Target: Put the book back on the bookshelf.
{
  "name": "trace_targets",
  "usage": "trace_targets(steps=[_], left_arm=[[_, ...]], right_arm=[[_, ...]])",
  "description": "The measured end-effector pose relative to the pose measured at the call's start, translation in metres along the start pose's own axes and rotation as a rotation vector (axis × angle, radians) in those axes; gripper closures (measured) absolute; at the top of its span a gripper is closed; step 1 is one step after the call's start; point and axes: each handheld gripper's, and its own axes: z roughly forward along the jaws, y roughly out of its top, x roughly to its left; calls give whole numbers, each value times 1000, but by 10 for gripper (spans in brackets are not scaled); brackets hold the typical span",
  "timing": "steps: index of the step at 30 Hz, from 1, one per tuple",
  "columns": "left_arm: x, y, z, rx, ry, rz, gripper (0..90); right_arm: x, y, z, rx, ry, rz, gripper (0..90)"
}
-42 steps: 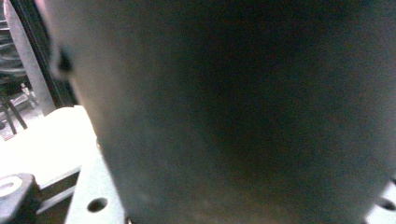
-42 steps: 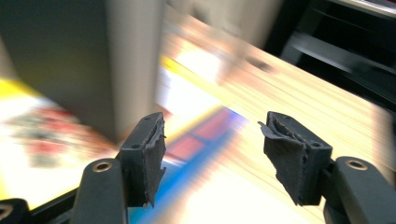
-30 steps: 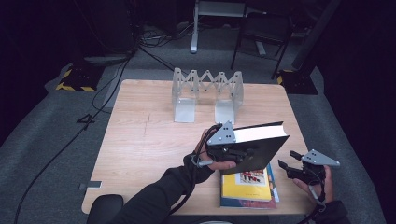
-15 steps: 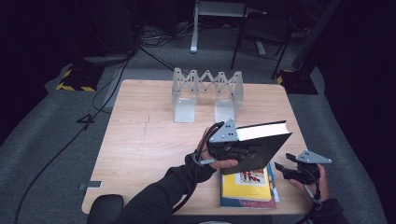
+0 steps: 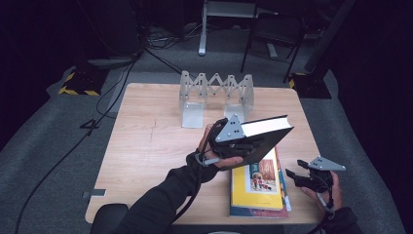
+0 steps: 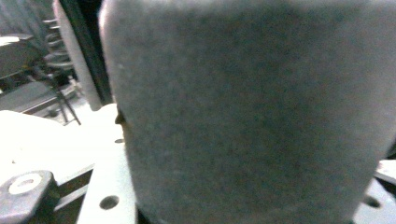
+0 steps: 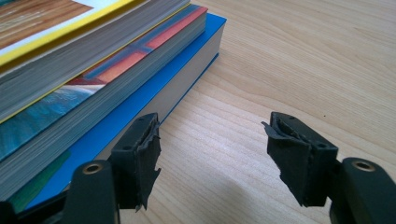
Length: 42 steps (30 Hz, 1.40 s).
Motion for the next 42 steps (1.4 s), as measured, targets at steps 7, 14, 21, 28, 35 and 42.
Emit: trace_targets(steps=[7,14,21,28,35,42], left_arm=[[14,1,-17,-3,55,-12,516],[33,1,-38,-3,147,-20,517],[56,-10,-55,12,247,-67,517],[74,-19,-62,24,316,-105,518],[91,-29,-69,43,408,-135,518],[105,-41,-74,62,480,-179,519]], right_arm=[[0,0,0,2,-2,4,353],[0,0,0,2,-3,9,353],[1,0,2,8,-4,3,353],[1,-1,2,8,-4,2,353],[1,-1,2,9,1,3,352],[2,-2,3,13,0,0,352]])
